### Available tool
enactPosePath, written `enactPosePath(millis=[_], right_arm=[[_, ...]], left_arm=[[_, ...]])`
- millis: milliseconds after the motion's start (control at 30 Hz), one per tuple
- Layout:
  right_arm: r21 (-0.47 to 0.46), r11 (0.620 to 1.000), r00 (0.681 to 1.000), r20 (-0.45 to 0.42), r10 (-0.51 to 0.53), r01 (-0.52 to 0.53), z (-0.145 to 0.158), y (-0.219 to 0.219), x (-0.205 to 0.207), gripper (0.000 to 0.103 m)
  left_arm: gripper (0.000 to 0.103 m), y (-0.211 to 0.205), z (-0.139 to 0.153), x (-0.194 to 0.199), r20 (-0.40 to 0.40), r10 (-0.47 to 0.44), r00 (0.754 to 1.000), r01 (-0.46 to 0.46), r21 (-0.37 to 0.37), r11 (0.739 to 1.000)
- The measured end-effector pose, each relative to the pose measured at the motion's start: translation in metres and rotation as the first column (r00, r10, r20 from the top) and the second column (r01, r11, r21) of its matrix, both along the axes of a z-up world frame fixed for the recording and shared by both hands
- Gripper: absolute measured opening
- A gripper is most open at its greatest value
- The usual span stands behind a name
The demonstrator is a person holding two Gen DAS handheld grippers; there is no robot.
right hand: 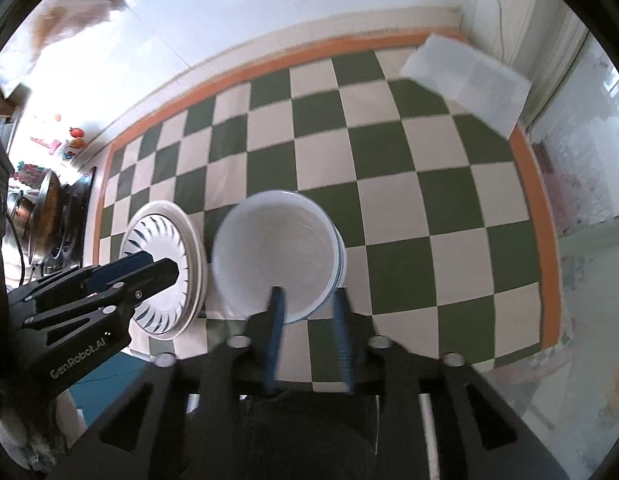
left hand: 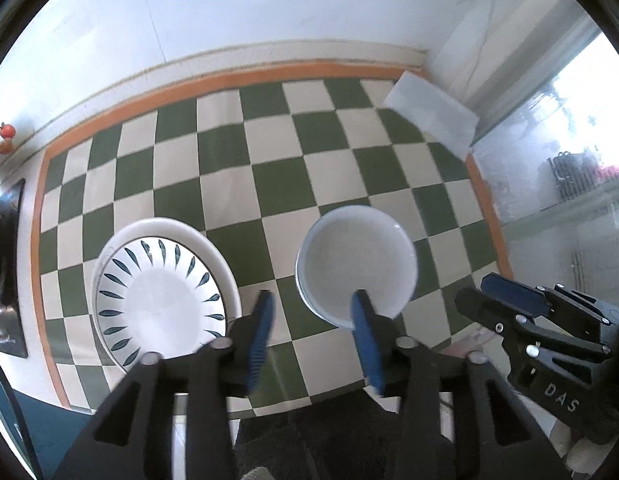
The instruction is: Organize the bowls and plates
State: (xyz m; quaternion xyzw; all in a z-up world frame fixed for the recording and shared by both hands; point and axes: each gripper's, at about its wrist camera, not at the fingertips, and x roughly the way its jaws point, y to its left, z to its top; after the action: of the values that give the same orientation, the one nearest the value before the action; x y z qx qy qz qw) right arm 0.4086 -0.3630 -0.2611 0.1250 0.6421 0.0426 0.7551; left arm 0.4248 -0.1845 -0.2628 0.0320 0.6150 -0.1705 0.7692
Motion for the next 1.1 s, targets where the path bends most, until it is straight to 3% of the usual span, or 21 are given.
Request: enactPosePath(millis=[67, 233, 400, 733, 867, 1100], right_arm=[[-0.005, 1.000, 1.000, 0.028, 0.007, -0.007, 0.016, 0.003, -0.008, 0.041], [-0.025, 1.000, 0.995, 0.095, 0.013, -0.010, 0.050, 0.006, -0.028, 0.065], [-0.040, 0.999, 0.991, 0.133, -0.002, 0.008, 0.074, 0.003, -0.042, 0.085], [-0.021, 0.998, 0.986, 0.157, -0.060, 0.064, 0.088, -0.010, -0.051, 0.089], [-0.004, 0.997, 0.988, 0.137, -0.075, 0.076, 0.075, -0.016, -0.043, 0.090], [0.048, 0.992, 0.991, 0.069, -0.116, 0.113, 0.011, -0.029, -0.017, 0.090]], left_arm=[[0.081, 0.001, 0.012, -0.006, 0.033, -0.010, 0.999, 0.010, -0.003, 1.000], [0.090, 0.009, 0.034, -0.018, 0.082, 0.001, 0.997, 0.000, -0.006, 1.000], [0.090, 0.018, 0.048, -0.029, 0.101, 0.011, 0.995, -0.009, -0.017, 1.000], [0.090, 0.026, 0.059, -0.033, 0.110, 0.043, 0.993, -0.038, -0.050, 0.998], [0.090, 0.025, 0.042, -0.020, 0.066, 0.055, 0.996, -0.050, -0.078, 0.996], [0.090, 0.019, -0.012, 0.020, -0.063, 0.087, 0.994, -0.094, -0.131, 0.987]])
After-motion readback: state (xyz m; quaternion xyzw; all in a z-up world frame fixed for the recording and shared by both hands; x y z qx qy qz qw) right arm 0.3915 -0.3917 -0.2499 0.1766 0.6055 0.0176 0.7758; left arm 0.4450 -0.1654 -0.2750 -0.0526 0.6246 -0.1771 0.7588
